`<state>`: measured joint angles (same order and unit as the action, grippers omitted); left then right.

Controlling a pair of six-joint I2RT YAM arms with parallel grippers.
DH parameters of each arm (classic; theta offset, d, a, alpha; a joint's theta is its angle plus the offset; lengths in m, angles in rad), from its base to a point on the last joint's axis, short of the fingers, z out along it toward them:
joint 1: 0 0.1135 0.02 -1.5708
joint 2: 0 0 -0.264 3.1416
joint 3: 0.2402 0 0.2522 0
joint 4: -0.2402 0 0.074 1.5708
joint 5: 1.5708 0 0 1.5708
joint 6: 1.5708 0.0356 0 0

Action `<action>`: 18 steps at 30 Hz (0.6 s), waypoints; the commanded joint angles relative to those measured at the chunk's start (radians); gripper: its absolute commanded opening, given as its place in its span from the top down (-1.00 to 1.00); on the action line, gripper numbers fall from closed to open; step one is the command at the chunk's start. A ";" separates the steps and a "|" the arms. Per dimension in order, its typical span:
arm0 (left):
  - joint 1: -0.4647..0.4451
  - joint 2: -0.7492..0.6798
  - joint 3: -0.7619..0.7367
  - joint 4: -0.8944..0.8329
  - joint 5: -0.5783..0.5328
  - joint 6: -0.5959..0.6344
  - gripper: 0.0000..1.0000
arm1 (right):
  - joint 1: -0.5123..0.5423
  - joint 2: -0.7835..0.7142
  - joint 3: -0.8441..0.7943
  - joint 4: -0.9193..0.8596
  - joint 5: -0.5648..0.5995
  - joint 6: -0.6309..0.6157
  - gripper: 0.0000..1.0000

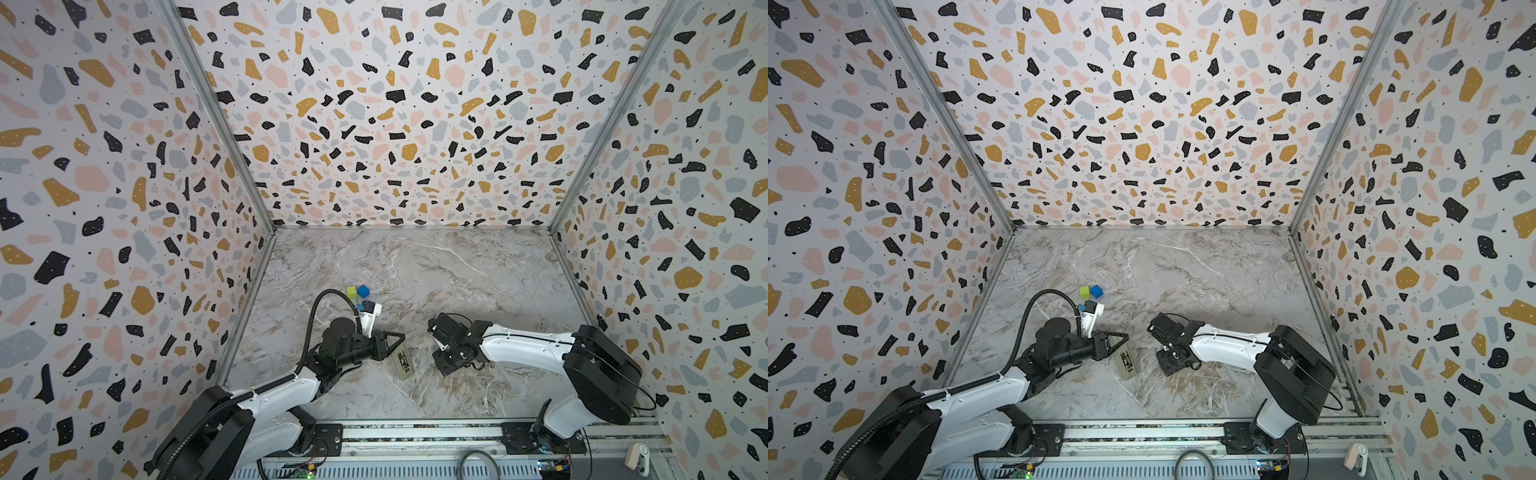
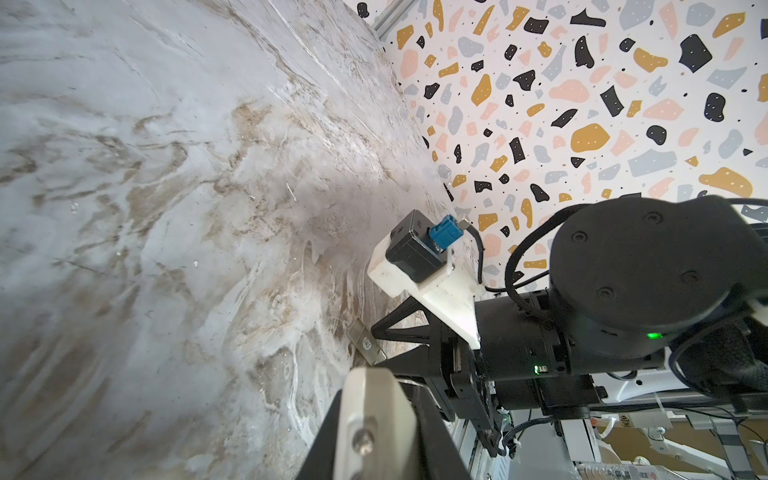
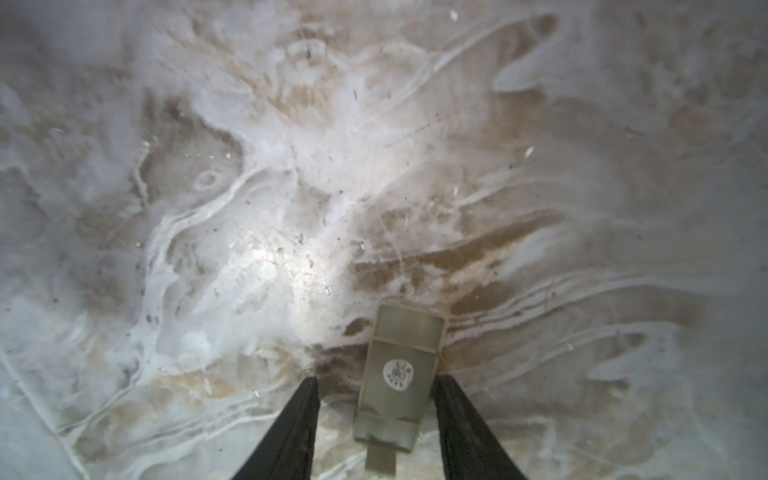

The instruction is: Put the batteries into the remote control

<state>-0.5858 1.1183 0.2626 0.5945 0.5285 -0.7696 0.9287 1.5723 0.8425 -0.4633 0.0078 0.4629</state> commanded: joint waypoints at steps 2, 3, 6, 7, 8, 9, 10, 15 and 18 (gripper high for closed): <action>-0.005 -0.013 0.026 0.036 -0.007 0.016 1.00 | -0.001 -0.002 0.000 -0.022 0.016 -0.005 0.03; -0.005 -0.012 0.026 0.036 -0.007 0.016 1.00 | 0.001 -0.004 0.007 -0.030 0.024 -0.005 0.04; -0.005 -0.015 0.026 0.038 -0.005 0.014 1.00 | 0.011 -0.011 0.023 -0.045 0.044 -0.001 0.04; -0.005 -0.016 0.024 0.038 -0.004 0.014 1.00 | 0.013 -0.013 0.026 -0.047 0.045 0.001 0.04; -0.005 -0.018 0.024 0.038 -0.006 0.014 1.00 | 0.013 -0.016 0.027 -0.049 0.046 0.002 0.04; -0.005 -0.020 0.023 0.038 -0.006 0.013 1.00 | 0.015 -0.016 0.028 -0.049 0.046 0.003 0.04; -0.005 -0.020 0.021 0.038 -0.006 0.013 1.00 | 0.015 -0.020 0.029 -0.049 0.047 0.005 0.05; -0.006 -0.018 0.023 0.038 -0.006 0.013 1.00 | 0.018 -0.028 0.033 -0.049 0.057 0.009 0.06; -0.005 -0.017 0.024 0.039 -0.007 0.013 1.00 | 0.022 -0.033 0.036 -0.046 0.064 0.009 0.08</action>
<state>-0.5858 1.1156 0.2626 0.5945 0.5205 -0.7700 0.9432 1.5719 0.8448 -0.4797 0.0490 0.4633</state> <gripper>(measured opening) 0.234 0.464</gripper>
